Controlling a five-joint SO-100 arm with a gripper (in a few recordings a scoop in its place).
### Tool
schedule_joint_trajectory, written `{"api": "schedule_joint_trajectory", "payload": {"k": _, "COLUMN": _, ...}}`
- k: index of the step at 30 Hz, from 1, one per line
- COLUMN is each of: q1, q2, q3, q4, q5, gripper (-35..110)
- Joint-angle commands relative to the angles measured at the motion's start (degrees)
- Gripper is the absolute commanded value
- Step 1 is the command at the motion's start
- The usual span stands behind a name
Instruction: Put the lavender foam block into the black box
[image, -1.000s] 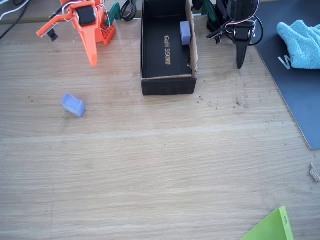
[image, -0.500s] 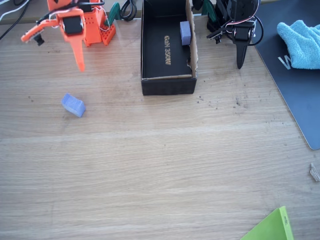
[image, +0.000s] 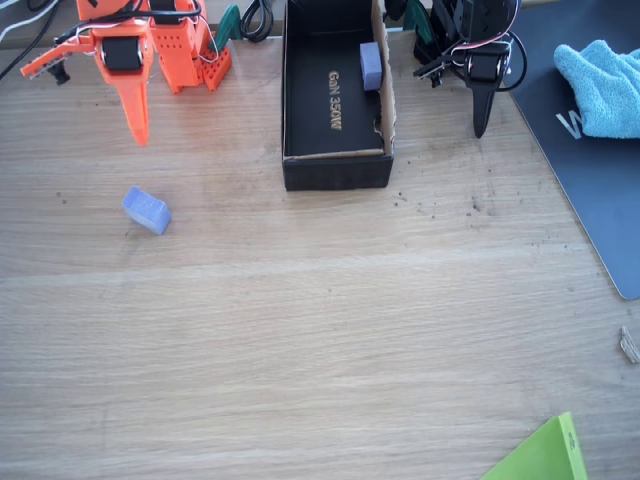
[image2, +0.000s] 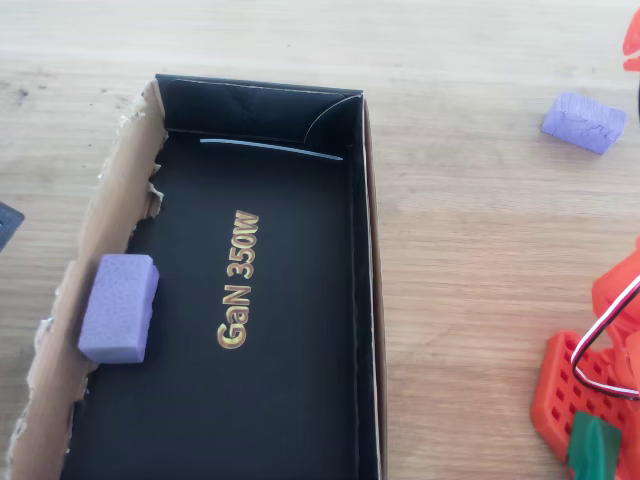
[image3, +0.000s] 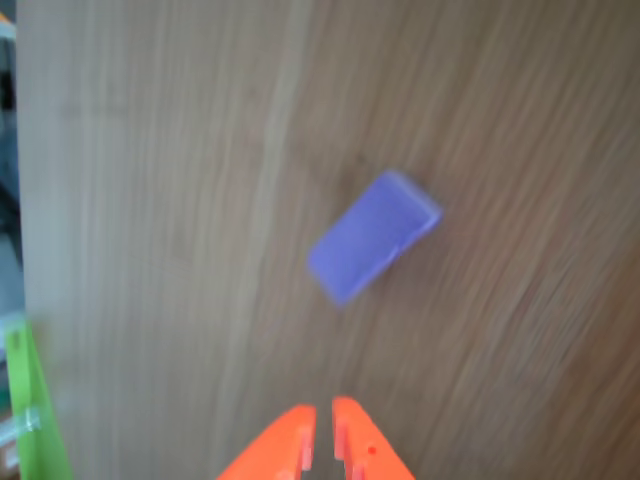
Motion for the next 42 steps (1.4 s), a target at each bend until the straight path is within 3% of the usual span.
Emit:
{"api": "schedule_joint_trajectory", "payload": {"k": 1, "q1": 3.08, "q2": 1.32, "q3": -1.93, "q4": 0.70, "q5": -0.53, "gripper": 0}}
{"api": "schedule_joint_trajectory", "payload": {"k": 17, "q1": 9.93, "q2": 1.32, "q3": -1.14, "q4": 0.44, "q5": -3.08, "gripper": 0}}
{"api": "schedule_joint_trajectory", "payload": {"k": 34, "q1": 10.37, "q2": 1.58, "q3": -1.41, "q4": 0.53, "q5": -3.96, "gripper": 0}}
{"api": "schedule_joint_trajectory", "payload": {"k": 42, "q1": 8.79, "q2": 1.58, "q3": -1.58, "q4": -0.09, "q5": -4.04, "gripper": 21}}
